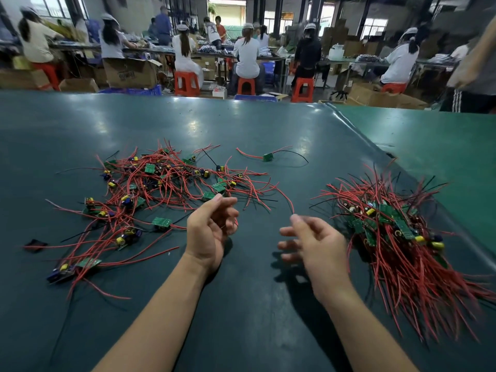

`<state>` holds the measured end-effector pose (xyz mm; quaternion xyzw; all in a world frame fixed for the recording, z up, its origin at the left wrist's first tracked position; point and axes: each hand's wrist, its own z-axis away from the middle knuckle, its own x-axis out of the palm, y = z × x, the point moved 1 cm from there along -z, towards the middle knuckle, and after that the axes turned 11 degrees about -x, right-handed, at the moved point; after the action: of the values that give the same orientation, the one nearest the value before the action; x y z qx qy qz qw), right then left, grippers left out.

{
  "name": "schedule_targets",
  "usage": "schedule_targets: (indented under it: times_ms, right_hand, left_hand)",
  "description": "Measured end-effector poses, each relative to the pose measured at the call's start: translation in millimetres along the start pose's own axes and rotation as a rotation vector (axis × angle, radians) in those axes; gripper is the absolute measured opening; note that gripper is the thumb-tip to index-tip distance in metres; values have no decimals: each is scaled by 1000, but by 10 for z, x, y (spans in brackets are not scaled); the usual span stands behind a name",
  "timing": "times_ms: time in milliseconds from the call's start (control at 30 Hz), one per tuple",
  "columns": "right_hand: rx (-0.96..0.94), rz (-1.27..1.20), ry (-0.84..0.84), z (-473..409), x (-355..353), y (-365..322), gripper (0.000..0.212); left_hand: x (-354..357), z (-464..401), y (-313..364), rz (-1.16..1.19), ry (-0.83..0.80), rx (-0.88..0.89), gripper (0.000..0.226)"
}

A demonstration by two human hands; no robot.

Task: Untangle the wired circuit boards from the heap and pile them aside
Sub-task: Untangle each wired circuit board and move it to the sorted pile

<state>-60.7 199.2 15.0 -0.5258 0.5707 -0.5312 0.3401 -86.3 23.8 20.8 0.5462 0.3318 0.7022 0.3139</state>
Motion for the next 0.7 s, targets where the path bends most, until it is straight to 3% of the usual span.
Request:
schedule_targets:
  times_ms: [100, 233, 300, 333, 400, 467, 533, 600, 700]
  right_hand:
    - [-236, 405, -130, 16, 54, 109, 2]
    - [-178, 331, -83, -37, 13, 124, 9]
    - [-105, 263, -64, -70, -14, 113, 11]
    - [-81, 234, -69, -72, -19, 110, 11]
    - [-66, 217, -92, -71, -12, 109, 11]
    - [-75, 252, -121, -71, -6, 107, 11]
    - [-84, 286, -135, -69, -11, 110, 12]
    - [-86, 297, -139, -70, -20, 114, 13]
    - [-85, 300, -152, -65, -13, 114, 14]
  left_hand:
    - [-1, -5, -60, -221, 90, 159, 26]
    - [-55, 35, -29, -818, 332, 580, 23]
    - [-119, 56, 76, -1198, 554, 818, 10]
    - [-165, 45, 121, -1355, 700, 833, 15]
    - [-289, 13, 205, -1523, 903, 639, 35]
    - [-395, -2, 268, -1574, 971, 326, 43]
    - [-468, -16, 281, -1646, 944, 122, 38]
    - [-496, -21, 291, -1647, 888, 124, 37]
    - [-451, 5, 299, -1470, 818, 394, 39]
